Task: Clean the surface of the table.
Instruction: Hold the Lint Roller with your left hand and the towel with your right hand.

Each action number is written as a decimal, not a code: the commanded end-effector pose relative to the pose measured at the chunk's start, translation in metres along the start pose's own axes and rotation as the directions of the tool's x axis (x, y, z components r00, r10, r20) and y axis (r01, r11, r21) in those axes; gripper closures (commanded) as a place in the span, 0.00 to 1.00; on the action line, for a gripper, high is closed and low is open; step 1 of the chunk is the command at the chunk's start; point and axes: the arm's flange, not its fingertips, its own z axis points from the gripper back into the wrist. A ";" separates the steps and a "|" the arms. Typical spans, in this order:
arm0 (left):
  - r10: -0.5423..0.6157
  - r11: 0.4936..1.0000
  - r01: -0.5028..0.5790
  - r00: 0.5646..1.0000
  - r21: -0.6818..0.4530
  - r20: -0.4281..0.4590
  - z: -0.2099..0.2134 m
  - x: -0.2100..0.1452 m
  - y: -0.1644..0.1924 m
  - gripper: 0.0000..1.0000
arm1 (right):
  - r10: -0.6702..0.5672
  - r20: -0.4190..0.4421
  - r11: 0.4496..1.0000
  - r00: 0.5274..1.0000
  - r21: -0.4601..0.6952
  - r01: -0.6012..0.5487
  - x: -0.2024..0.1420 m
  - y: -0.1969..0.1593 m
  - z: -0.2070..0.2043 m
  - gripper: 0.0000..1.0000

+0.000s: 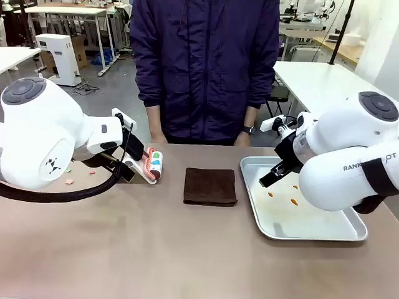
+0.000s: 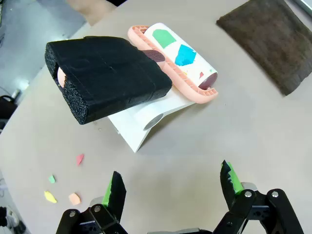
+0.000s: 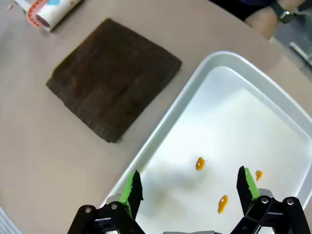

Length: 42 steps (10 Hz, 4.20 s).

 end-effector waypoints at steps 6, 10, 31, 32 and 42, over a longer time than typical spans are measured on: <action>0.000 1.000 0.000 1.000 0.000 0.000 0.000 0.000 0.000 0.00 | 0.000 0.000 1.000 1.000 0.000 0.000 0.000 0.000 0.000 0.00; 0.000 1.000 0.000 1.000 0.000 0.000 0.000 0.000 0.000 0.00 | 0.000 0.000 1.000 1.000 0.000 0.000 0.000 0.000 0.000 0.00; 0.729 0.432 -0.588 0.674 -0.684 -0.119 0.148 -0.142 0.180 0.00 | -0.724 -0.194 0.426 0.662 0.629 0.650 -0.195 -0.153 0.143 0.00; 0.773 0.347 -0.602 0.617 -0.720 -0.143 0.135 -0.161 0.202 0.00 | -0.754 -0.201 0.363 0.626 0.666 0.651 -0.210 -0.167 0.139 0.00; 0.878 0.110 -0.659 0.416 -0.744 -0.239 0.086 -0.169 0.193 0.00 | -0.854 -0.269 0.163 0.446 0.676 0.718 -0.267 -0.207 0.110 0.00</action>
